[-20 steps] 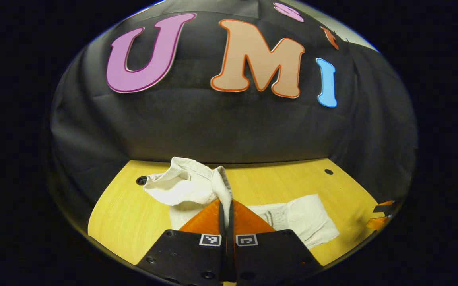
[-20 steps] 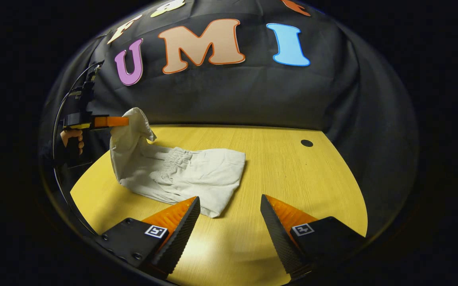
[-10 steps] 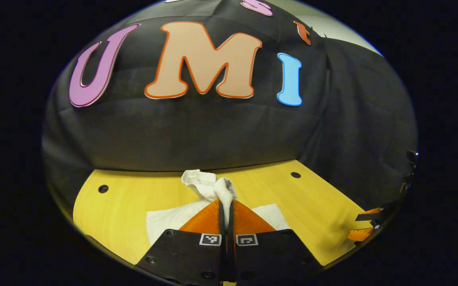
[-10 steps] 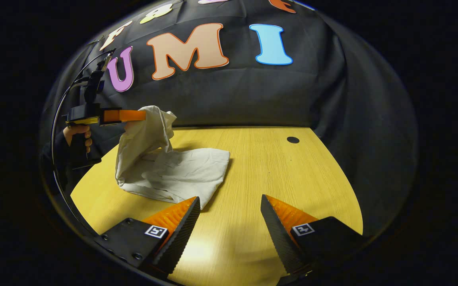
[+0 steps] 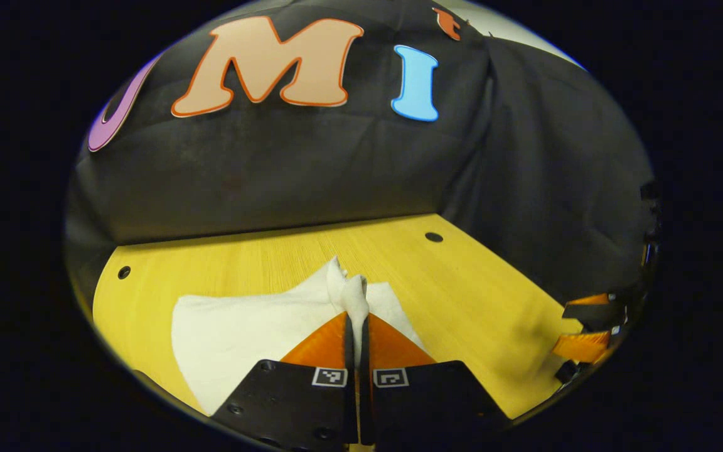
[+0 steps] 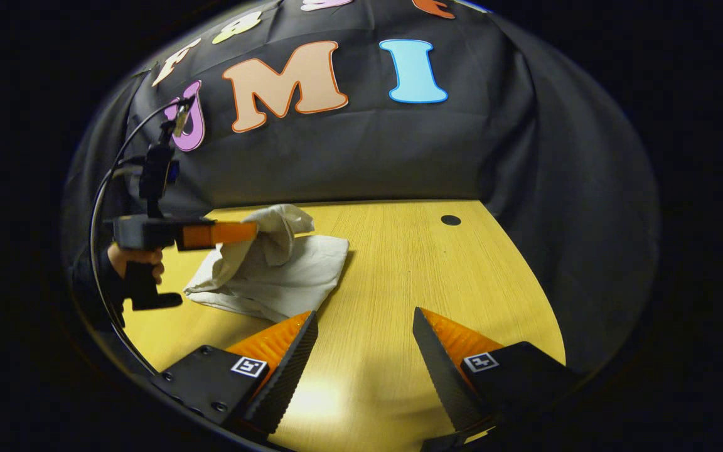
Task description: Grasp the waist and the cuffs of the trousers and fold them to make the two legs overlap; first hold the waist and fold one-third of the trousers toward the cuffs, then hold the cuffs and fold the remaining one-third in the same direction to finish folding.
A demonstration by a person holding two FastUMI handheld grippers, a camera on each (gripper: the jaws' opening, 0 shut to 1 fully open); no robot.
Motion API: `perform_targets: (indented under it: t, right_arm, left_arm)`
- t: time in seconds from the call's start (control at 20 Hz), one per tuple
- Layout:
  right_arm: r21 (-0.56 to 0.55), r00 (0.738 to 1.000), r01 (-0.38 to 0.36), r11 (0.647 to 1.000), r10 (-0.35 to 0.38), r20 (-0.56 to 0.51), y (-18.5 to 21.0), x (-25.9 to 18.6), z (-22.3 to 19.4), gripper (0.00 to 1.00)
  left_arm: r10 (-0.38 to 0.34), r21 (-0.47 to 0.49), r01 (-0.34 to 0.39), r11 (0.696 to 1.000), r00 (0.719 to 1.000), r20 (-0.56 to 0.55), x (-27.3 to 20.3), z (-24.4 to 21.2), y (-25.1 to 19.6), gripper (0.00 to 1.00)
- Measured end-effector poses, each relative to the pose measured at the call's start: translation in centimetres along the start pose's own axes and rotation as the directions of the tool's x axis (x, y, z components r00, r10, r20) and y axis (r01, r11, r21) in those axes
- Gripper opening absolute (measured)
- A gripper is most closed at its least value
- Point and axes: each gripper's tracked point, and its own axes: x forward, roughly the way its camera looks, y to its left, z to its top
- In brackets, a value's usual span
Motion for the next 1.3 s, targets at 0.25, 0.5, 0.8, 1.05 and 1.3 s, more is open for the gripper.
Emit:
perform_targets:
  t: [0.25,0.5,0.8,1.05,1.3]
  right_arm:
    - [-0.025,0.998,-0.062,0.998,0.063,0.032,1.1,0.2,1.7,0.98]
    - [-0.031,0.987,-0.093,0.995,0.097,0.130,4.1,0.5,5.9,0.97]
    - [-0.037,0.931,-0.065,0.997,0.074,0.356,9.5,-1.6,14.0,0.93]
    - [-0.022,0.879,-0.017,1.000,0.025,0.476,13.0,-4.3,18.9,0.97]
    - [-0.009,0.832,0.006,1.000,0.000,0.555,14.4,-6.7,20.7,0.96]
  left_arm:
    - [0.007,0.056,-0.007,0.998,1.000,0.003,-1.7,-2.9,-2.0,0.22]
    - [0.081,0.040,-0.087,0.995,0.989,0.121,-6.5,0.4,0.7,0.92]
    - [0.229,-0.009,-0.234,0.972,0.940,0.253,-14.7,4.9,9.2,0.94]
    - [0.341,-0.016,-0.360,0.933,0.867,0.364,-22.6,9.1,15.4,0.96]
    - [0.444,-0.027,-0.490,0.871,0.763,0.469,-28.9,11.7,19.1,0.94]
